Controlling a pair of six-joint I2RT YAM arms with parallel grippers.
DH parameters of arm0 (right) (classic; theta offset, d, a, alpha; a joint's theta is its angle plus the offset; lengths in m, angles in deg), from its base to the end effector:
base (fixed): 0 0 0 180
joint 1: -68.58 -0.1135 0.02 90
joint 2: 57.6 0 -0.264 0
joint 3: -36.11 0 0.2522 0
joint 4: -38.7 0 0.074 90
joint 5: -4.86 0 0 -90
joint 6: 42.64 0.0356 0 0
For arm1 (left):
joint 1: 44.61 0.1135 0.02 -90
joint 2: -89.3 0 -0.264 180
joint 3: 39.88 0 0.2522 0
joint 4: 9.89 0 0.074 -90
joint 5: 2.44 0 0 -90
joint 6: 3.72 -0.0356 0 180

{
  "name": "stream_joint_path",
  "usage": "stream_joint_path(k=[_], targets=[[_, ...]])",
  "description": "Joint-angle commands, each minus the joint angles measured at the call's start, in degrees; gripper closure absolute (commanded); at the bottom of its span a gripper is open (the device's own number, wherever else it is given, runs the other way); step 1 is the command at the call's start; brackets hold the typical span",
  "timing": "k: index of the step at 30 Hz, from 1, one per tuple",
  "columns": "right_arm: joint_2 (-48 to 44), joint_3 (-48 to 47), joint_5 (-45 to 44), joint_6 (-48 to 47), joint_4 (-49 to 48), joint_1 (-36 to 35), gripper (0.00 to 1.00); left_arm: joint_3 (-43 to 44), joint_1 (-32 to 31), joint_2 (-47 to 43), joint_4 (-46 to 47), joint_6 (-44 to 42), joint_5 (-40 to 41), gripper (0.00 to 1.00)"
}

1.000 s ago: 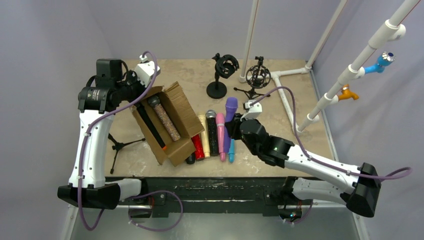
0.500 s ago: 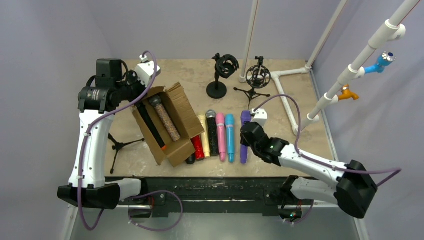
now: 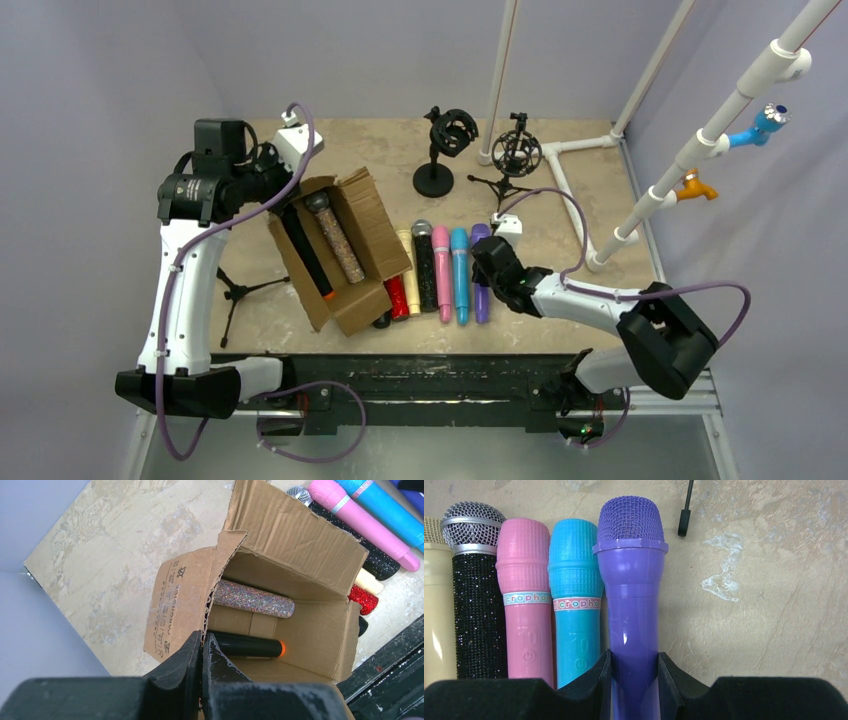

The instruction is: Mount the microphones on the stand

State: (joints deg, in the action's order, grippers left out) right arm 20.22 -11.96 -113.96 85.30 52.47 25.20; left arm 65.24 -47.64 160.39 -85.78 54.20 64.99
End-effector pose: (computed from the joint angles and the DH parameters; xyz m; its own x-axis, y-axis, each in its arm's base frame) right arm 0.2004 0.1658 0.1740 -0.6085 0.1661 -0.7760 0.0335 0.9823 0.1840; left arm 0.2220 -0.0254 0.4331 -0.3871 0.5116 -0.7671 0.6371 0.7498 0.1785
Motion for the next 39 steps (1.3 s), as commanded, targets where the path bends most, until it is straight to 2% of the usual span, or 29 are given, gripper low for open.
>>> stream_joint_path(k=[1, 4, 11, 15, 21, 24, 27, 32, 39], targets=[[1.1, 0.1, 1.2, 1.5, -5.3, 0.4, 0.74, -0.1, -0.3, -1.1, 1.8, 1.2, -3.7, 1.00], [1.5, -0.7, 2.5, 1.3, -5.4, 0.4, 0.58, 0.0, -0.3, -1.3, 1.8, 1.2, -4.0, 1.00], [-2.8, -4.3, 1.8, -0.6, -0.3, -0.1, 0.39, -0.1, -0.3, -1.6, 1.8, 1.3, -4.7, 1.00], [-8.9, -6.3, 0.5, -0.4, 3.1, -2.8, 0.37, -0.1, -0.3, -1.6, 1.7, 1.5, -4.7, 1.00], [-12.0, -13.1, -5.3, -1.4, 1.8, -16.5, 0.38, 0.0, -0.3, -1.7, 1.7, 0.9, -4.6, 1.00], [-7.5, -18.4, -4.6, -5.8, -2.7, -22.4, 0.38, -0.3, -0.3, -2.4, 1.9, 0.2, -6.3, 1.00], [0.5, -25.5, -0.7, -10.6, -6.4, -25.2, 0.37, -0.9, -0.3, -3.3, 2.7, -0.3, -7.9, 1.00], [14.9, -35.1, 5.4, -15.8, -14.4, -26.6, 0.34, -0.3, -0.3, -3.6, 2.4, 0.0, -8.7, 1.00], [28.2, -46.8, 6.8, -16.8, -16.1, -26.9, 0.33, 0.6, -0.3, -3.6, 0.6, 0.1, -8.3, 1.00]])
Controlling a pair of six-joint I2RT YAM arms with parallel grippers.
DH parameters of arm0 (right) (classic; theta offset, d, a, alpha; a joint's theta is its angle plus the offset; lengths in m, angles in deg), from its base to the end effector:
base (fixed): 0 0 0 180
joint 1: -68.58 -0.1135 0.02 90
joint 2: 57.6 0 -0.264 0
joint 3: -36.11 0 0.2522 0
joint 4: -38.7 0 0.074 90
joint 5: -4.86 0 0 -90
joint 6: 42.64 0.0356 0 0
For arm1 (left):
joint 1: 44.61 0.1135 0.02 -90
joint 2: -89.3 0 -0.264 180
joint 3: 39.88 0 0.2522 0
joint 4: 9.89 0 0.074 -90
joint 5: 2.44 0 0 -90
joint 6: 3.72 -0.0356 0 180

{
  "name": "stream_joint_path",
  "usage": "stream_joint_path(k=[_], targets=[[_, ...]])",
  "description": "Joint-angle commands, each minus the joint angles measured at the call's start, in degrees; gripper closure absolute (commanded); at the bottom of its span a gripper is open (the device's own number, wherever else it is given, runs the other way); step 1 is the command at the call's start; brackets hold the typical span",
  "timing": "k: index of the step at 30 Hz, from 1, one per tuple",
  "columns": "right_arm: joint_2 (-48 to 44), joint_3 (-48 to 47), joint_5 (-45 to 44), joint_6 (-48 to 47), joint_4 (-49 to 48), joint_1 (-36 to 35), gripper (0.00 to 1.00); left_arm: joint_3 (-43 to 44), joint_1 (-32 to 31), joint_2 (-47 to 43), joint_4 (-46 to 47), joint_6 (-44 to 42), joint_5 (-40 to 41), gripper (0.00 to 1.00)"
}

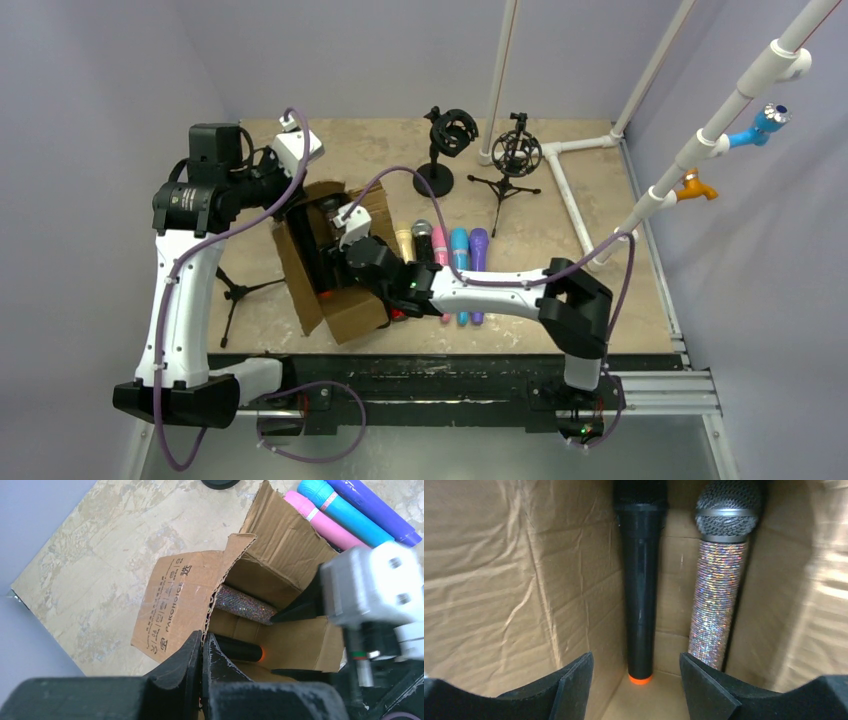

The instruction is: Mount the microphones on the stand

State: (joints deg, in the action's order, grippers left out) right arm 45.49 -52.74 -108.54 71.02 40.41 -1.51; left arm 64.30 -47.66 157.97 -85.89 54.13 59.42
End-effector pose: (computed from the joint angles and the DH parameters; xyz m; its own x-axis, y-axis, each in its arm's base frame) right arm 0.1586 0.3965 0.2793 -0.3798 0.0329 -0.9245 -0.6337 0.7188 0.2859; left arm 0.2082 -0.0279 0.4375 -0.3334 0.4877 -0.8069 0.6880 0.7110 0.1454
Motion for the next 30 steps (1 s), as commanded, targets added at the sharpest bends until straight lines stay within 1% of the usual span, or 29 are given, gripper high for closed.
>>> stream_joint_path(k=[1, 9, 16, 21, 25, 30], targets=[[4.5, -7.4, 1.2, -2.6, -4.0, -0.2, 0.33, 1.5, -0.3, -1.3, 0.7, 0.1, -2.7, 1.00], [13.6, -14.7, -0.5, -3.4, -5.7, -0.2, 0.37, 1.7, -0.3, -1.8, 0.3, 1.1, -2.0, 1.00], [22.3, -21.9, -3.3, -3.9, -4.2, -0.1, 0.41, 1.4, -0.3, -2.6, 0.1, 2.5, -1.3, 1.00], [25.2, -23.8, -7.7, -2.7, -3.2, 0.0, 0.45, 0.4, -0.3, -3.5, -0.5, 2.8, 0.5, 1.00], [25.7, -23.6, -10.6, -1.9, -2.6, 0.0, 0.47, -0.6, -0.3, -4.2, -0.8, 2.5, 1.6, 1.00], [26.9, -24.5, -10.0, -2.0, -2.4, 0.1, 0.48, -1.0, -0.3, -4.3, -0.4, 2.6, 1.9, 1.00]])
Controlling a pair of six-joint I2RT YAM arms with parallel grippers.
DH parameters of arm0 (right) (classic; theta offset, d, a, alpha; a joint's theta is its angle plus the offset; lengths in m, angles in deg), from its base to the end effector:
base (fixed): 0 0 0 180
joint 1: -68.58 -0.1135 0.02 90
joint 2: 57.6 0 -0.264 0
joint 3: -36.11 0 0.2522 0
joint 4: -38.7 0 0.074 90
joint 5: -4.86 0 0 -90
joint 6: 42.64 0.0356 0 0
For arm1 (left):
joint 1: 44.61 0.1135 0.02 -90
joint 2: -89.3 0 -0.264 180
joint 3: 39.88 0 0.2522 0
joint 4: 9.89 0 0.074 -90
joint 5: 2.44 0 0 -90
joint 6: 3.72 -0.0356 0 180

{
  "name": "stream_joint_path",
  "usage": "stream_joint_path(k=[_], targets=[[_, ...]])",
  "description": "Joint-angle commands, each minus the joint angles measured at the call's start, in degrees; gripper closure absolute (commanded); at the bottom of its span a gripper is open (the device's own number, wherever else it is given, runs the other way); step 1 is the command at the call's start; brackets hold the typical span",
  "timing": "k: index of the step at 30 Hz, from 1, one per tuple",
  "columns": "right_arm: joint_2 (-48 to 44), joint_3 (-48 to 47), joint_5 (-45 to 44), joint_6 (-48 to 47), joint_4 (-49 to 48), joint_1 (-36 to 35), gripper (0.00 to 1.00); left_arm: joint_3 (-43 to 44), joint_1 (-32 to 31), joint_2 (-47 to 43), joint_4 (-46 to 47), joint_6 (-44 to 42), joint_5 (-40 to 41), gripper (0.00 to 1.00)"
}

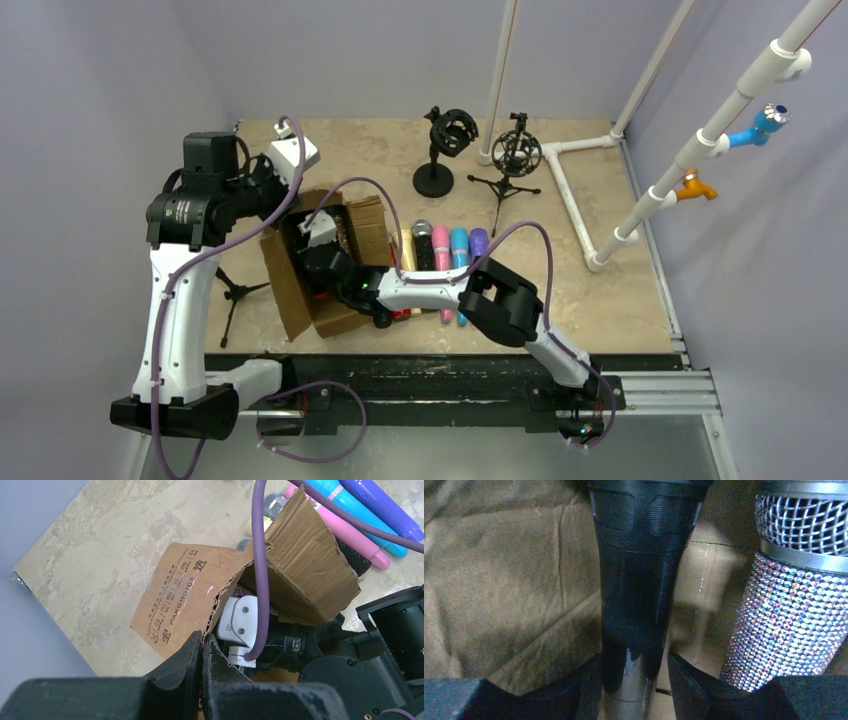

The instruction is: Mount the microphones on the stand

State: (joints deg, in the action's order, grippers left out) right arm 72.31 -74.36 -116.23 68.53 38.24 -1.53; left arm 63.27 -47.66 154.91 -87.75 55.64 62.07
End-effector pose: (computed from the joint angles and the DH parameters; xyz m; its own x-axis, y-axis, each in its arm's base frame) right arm 0.1962 0.4884 0.1981 -0.3340 -0.0142 -0.9425 -0.5560 0.8103 0.1849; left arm 0.1908 -0.0255 0.4389 -0.3645 0.4801 -0.7979 0.6525 0.7430 0.1490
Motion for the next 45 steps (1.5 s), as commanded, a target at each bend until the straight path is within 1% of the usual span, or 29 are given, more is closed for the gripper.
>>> stream_joint_path(k=[1, 2, 5, 6, 11, 13, 21, 29, 31, 35, 38, 40, 45], targets=[[0.3, -3.2, -2.0, 0.5, 0.0, 0.1, 0.50, -0.1, -0.3, -1.2, 1.5, 1.1, -0.7, 1.00], [0.3, -3.5, -1.5, 0.6, 0.2, 0.1, 0.53, -0.1, -0.3, -1.1, 1.5, 1.0, -0.6, 1.00], [-1.7, -2.7, 0.1, 0.8, -0.8, 0.1, 0.71, -0.3, -0.3, -1.2, 2.2, 0.6, 0.2, 1.00], [-2.8, -2.1, 0.4, 0.8, -1.3, 0.1, 0.76, -0.5, -0.3, -1.1, 2.5, 0.4, 0.6, 1.00], [-9.9, 1.0, 4.4, 2.1, -1.5, 0.1, 0.94, -1.8, -0.3, -1.1, 4.7, -1.0, 4.0, 1.00], [-12.7, 2.7, 6.3, 3.3, -1.1, 0.1, 1.00, -2.5, -0.3, -1.1, 5.6, -1.6, 5.4, 1.00], [-22.4, 10.0, 13.9, 7.4, 3.6, 0.0, 1.00, -4.1, -0.3, -1.0, 9.0, -3.2, 9.2, 1.00], [-34.6, 19.9, 16.2, 8.2, 9.0, 0.1, 1.00, -4.4, -0.3, -1.1, 10.4, -3.3, 9.6, 1.00], [-37.9, 22.9, 15.3, 7.6, 10.7, 0.1, 1.00, -4.4, -0.3, -0.9, 10.7, -3.1, 9.5, 1.00], [-44.7, 27.8, 10.9, 6.6, 17.2, 0.2, 1.00, -4.5, -0.3, -0.9, 11.1, -2.9, 9.4, 1.00], [-50.5, 32.9, 7.8, 7.6, 22.4, 1.5, 1.00, -4.7, -0.3, -0.9, 11.2, -2.7, 9.2, 1.00], [-54.3, 36.6, 6.0, 9.3, 25.4, 3.5, 1.00, -4.8, -0.3, -0.9, 11.4, -2.5, 9.0, 1.00], [-64.9, 48.1, 5.6, 15.2, 30.2, 11.3, 1.00, -4.6, -0.3, -0.9, 11.4, -1.5, 7.5, 1.00]])
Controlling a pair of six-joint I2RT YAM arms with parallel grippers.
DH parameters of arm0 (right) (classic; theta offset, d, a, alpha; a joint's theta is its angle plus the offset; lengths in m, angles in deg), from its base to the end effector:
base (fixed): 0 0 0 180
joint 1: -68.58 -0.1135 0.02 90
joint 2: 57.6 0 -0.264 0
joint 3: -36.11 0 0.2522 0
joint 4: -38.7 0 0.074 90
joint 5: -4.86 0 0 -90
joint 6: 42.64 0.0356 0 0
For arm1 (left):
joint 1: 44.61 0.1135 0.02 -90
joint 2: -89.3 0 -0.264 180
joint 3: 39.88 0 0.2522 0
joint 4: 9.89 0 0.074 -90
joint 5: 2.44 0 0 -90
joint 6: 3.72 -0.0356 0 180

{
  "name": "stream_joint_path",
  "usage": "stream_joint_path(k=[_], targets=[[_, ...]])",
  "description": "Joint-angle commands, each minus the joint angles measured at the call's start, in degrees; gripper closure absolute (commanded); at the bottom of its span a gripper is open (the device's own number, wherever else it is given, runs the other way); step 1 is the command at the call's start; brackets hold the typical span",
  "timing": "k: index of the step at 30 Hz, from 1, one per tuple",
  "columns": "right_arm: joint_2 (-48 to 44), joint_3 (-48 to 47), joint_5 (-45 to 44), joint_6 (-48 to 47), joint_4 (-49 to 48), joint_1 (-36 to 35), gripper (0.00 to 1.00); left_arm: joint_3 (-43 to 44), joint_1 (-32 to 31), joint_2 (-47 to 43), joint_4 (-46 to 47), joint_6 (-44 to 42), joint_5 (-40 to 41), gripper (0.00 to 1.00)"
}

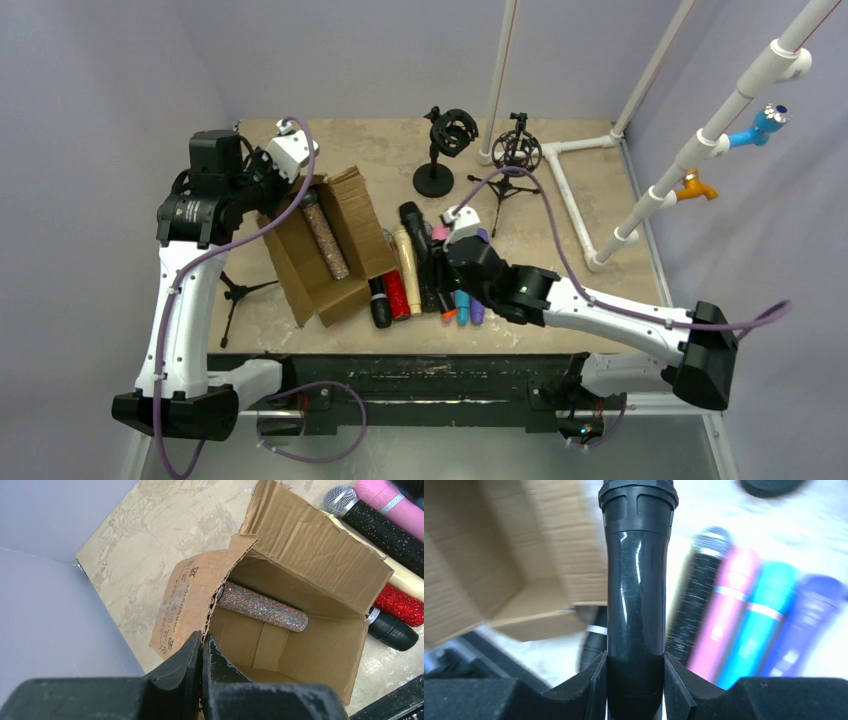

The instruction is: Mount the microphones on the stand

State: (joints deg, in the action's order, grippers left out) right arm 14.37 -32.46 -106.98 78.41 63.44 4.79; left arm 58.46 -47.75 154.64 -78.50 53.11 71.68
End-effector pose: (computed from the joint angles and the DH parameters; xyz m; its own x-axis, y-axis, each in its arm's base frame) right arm 0.1375 0.2493 0.2991 -0.5333 0.0007 -0.8459 -0.4819 0.8216 0.3045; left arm 0.2085 -0.0212 0.4278 -0.3363 0.5455 -0.7677 0.5481 0.7762 0.3115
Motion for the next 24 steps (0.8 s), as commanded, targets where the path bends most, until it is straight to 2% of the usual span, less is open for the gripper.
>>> stream_joint_path(k=[1, 7, 12, 17, 24], targets=[[-8.3, 8.2, -4.4, 6.2, 5.5, 5.8, 1.00, 0.3, -0.2, -0.7, 2.2, 1.2, -2.3, 1.00], [-12.2, 18.4, -7.4, 13.5, 7.8, 10.2, 1.00, 0.1, -0.2, -0.7, 1.9, 1.4, -3.0, 1.00], [-12.1, 23.9, -6.9, 15.2, 5.9, 15.7, 1.00, -0.4, -0.2, -1.2, 1.8, 1.4, -3.1, 1.00], [-9.5, 24.9, -5.6, 14.0, 3.1, 19.3, 1.00, -0.6, -0.2, -1.7, 1.4, 1.3, -3.4, 1.00], [-2.5, 21.6, -5.5, 12.7, 0.5, 22.5, 1.00, -0.8, -0.2, -1.9, 1.2, 1.3, -3.7, 1.00]])
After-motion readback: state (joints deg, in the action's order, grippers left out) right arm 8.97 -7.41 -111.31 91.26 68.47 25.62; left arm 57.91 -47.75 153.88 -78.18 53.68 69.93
